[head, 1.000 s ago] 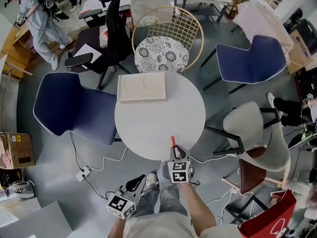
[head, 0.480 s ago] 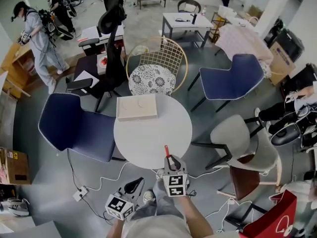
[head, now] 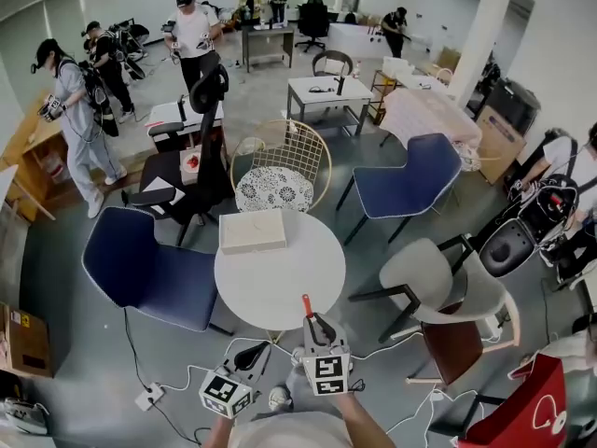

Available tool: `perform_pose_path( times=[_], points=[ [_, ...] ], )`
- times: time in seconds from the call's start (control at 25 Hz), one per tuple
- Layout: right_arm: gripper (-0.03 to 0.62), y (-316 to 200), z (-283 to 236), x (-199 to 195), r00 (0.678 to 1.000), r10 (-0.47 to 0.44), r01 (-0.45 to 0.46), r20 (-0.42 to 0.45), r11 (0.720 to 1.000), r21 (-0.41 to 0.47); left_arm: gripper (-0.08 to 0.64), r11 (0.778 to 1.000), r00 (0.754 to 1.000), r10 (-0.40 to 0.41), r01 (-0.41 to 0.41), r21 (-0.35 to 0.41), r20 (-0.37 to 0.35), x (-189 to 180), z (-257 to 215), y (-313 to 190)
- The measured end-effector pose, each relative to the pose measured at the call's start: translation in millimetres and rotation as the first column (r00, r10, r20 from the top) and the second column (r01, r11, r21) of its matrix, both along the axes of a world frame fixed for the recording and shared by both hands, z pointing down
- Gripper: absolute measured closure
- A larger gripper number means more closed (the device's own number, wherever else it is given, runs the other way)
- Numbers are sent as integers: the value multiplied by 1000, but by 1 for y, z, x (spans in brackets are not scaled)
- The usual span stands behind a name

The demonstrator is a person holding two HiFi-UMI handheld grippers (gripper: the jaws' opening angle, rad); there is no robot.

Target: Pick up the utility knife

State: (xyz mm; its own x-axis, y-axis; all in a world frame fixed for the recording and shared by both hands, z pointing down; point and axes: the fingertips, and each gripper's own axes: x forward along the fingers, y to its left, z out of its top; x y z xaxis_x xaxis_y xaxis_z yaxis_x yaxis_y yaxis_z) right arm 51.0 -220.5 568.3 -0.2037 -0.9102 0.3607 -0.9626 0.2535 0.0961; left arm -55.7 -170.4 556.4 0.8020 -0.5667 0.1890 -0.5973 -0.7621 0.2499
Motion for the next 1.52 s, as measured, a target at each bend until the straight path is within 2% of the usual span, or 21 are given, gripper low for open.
perform_pose_path(
  times=[0.4,0.72,1.12,1.52],
  points=[
    [518,71,-25,-11,1000,-18,17,20,998,63,548,999,1000,2,-3,43,4,5,-14,39],
    [518,131,-45,7,997,-46,40,59,994,101,548,997,999,-37,36,69,13,26,-27,87],
    [518,206,-39,28,993,-81,72,89,992,101,548,995,997,-78,76,64,28,58,-21,170],
    [522,257,-46,22,990,-112,100,83,985,138,548,991,994,-106,103,91,28,55,-25,226]
  ],
)
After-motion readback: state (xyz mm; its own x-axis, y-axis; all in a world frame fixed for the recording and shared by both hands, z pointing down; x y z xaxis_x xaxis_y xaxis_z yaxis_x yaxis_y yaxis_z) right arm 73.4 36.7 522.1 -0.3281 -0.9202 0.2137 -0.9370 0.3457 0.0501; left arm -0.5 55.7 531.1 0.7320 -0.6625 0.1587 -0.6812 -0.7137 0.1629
